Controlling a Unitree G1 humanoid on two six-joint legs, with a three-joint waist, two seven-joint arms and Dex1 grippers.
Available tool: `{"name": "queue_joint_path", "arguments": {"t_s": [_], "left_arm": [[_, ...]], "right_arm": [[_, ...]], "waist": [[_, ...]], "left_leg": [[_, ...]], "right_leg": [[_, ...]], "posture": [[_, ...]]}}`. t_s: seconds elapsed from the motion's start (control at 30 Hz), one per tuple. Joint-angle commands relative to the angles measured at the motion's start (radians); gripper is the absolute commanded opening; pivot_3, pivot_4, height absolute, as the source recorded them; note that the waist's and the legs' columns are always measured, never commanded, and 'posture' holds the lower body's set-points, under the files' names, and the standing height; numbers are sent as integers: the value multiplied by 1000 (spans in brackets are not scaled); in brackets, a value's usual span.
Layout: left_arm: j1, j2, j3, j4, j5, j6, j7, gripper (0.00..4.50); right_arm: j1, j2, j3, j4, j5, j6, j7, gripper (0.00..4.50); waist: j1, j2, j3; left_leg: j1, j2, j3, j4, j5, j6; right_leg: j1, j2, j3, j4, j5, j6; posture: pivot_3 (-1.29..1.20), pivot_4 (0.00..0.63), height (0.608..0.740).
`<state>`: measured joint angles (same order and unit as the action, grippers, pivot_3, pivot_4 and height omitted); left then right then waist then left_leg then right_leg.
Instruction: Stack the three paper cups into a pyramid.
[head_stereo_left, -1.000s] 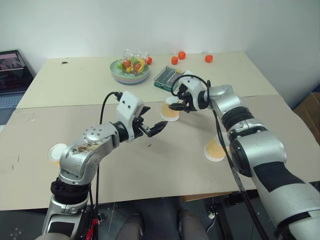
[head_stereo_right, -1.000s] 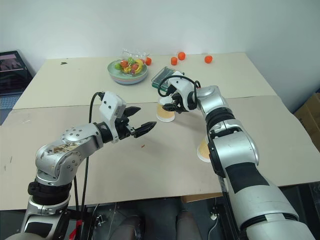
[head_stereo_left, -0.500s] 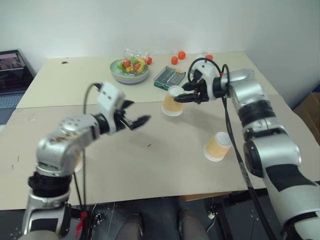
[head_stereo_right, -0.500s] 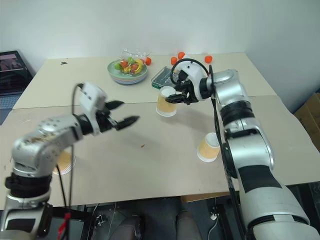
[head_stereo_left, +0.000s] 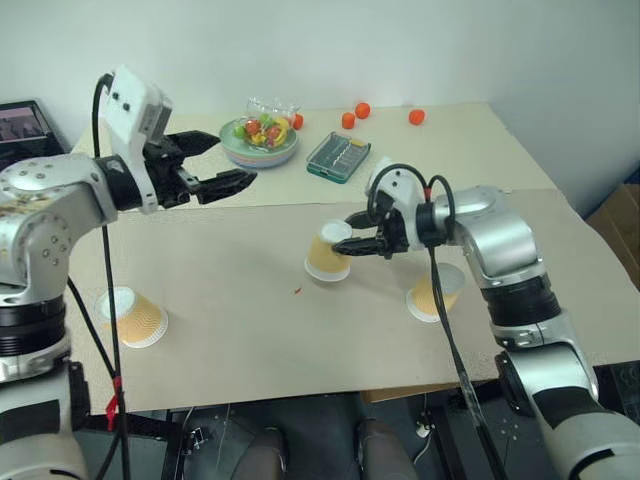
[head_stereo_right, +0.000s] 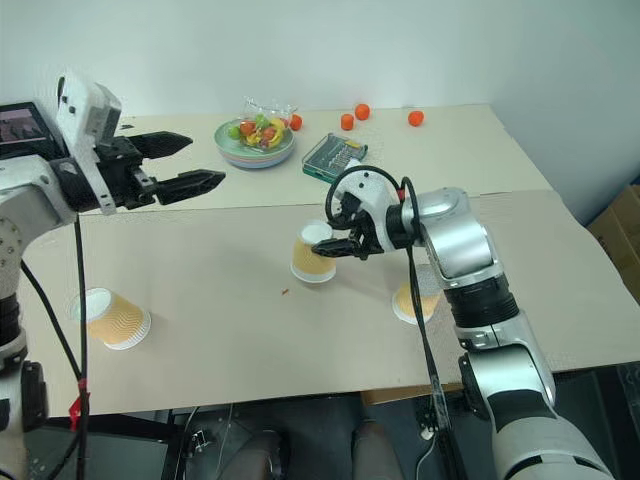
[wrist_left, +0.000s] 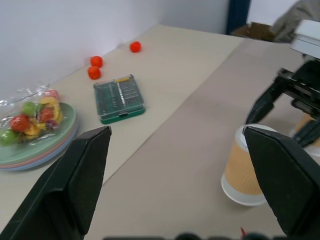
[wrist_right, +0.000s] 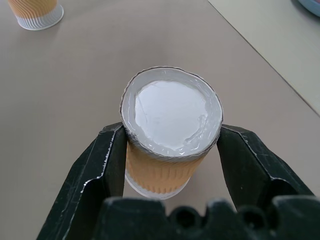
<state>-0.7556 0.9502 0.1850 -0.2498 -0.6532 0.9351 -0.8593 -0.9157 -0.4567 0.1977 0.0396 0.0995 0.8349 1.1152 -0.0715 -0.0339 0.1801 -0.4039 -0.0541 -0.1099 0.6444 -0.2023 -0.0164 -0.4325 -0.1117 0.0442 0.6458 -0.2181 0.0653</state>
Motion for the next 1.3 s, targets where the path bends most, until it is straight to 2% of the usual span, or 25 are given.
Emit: {"name": "queue_joint_path", "arguments": {"t_s": [0.03,0.13,0.33,0.77,0.83,0.9,0.93,1.13,1.3], "left_arm": [[105,101,33,-78,-15,-49,-139,4500],[158,125,35,-102,-17,-80,-163,4500],[166,95,23,-108,-5,-117,-134,4500],[143,45,-9,-122,-3,-143,-81,4500],[133,37,-17,-122,-3,-142,-76,4500],[125,33,-23,-122,-4,-139,-72,4500],[123,32,-24,-122,-4,-138,-71,4500],[99,14,-45,-120,-15,-131,-65,4500],[97,18,-55,-142,-58,-112,-110,4500]], "right_arm": [[-13,36,22,-61,27,3,-45,2527],[-26,102,55,-62,39,5,-82,2527],[-28,173,107,-52,49,3,-128,2527],[-15,178,178,-28,30,-41,-179,2527],[-11,181,177,-28,38,-32,-187,3483],[-10,182,178,-28,42,-29,-192,3958],[-10,182,178,-29,44,-29,-193,4342],[-28,186,135,-47,80,10,-212,4438],[-74,77,-34,-156,224,184,-173,4438]], "waist": [[-3,0,0],[-1,0,0],[10,0,0],[2,0,0],[3,0,0],[3,0,0],[3,0,0],[2,0,0],[9,0,0]], "left_leg": [[0,0,0,0,0,0],[0,1,2,-1,0,0],[0,2,1,0,1,-1],[0,2,1,0,1,-2],[0,2,1,0,1,-2],[0,2,1,0,1,-2],[0,2,1,0,1,-2],[0,2,1,0,1,-2],[-1,2,0,0,1,-2]], "right_leg": [[0,0,0,0,0,0],[-3,0,1,2,0,-1],[-3,1,0,2,1,-3],[-3,2,0,2,1,-3],[-3,2,0,2,1,-3],[-3,2,0,2,1,-3],[-3,2,0,2,1,-3],[-3,2,0,2,1,-3],[-4,2,0,2,1,-3]], "posture": [[0,150,740],[0,150,740],[0,150,740],[0,150,740],[0,150,740],[0,150,740],[0,150,740],[0,150,740],[0,150,740]]}}
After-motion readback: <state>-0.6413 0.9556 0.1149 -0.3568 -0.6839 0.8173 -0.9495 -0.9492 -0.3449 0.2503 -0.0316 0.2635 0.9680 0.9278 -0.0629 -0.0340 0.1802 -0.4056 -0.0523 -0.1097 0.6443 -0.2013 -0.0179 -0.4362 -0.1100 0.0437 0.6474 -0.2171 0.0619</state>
